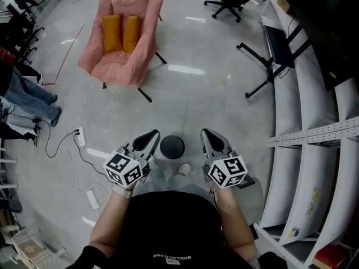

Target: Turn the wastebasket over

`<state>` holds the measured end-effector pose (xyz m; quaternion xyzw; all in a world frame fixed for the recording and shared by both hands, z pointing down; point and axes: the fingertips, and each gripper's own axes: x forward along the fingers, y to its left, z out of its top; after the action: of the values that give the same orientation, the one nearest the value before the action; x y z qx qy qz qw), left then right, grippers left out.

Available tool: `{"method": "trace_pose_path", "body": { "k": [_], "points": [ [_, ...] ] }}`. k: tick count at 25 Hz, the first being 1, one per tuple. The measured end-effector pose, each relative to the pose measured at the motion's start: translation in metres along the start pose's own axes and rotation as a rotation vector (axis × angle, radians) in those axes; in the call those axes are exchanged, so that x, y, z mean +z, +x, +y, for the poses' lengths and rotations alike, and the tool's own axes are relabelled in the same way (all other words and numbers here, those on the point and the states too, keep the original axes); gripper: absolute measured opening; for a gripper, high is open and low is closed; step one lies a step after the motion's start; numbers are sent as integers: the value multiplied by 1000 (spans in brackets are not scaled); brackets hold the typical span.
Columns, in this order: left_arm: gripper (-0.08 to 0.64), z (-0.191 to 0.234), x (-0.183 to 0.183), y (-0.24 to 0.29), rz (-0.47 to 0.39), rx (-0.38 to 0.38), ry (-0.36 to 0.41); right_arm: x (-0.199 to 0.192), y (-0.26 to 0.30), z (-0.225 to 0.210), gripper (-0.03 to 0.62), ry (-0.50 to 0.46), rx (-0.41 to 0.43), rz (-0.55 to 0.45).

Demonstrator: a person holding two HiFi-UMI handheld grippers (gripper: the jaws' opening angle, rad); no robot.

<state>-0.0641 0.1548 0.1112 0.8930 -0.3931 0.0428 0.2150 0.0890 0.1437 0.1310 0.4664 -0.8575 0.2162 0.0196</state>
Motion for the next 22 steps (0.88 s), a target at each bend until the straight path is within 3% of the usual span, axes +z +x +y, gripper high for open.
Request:
{"method": "trace_pose_path", "body": {
  "k": [6,9,12,17,22],
  "points": [
    [25,17,-22,13,61,3,-23,-31,4,-16,12,39,-37,60],
    [65,29,-39,23,114,-2,-38,-49,9,-24,14,61,-63,98],
    [126,43,-64,30,182,-21,-74,-74,16,-29,14,86,-93,153],
    [169,72,-110,47,294,-78,-104,-120,40,-42,17,134,-152,254],
    [195,117,-171,61,417,-110,-133,-182,63,-56,77,200,-216,364]
  ]
}}
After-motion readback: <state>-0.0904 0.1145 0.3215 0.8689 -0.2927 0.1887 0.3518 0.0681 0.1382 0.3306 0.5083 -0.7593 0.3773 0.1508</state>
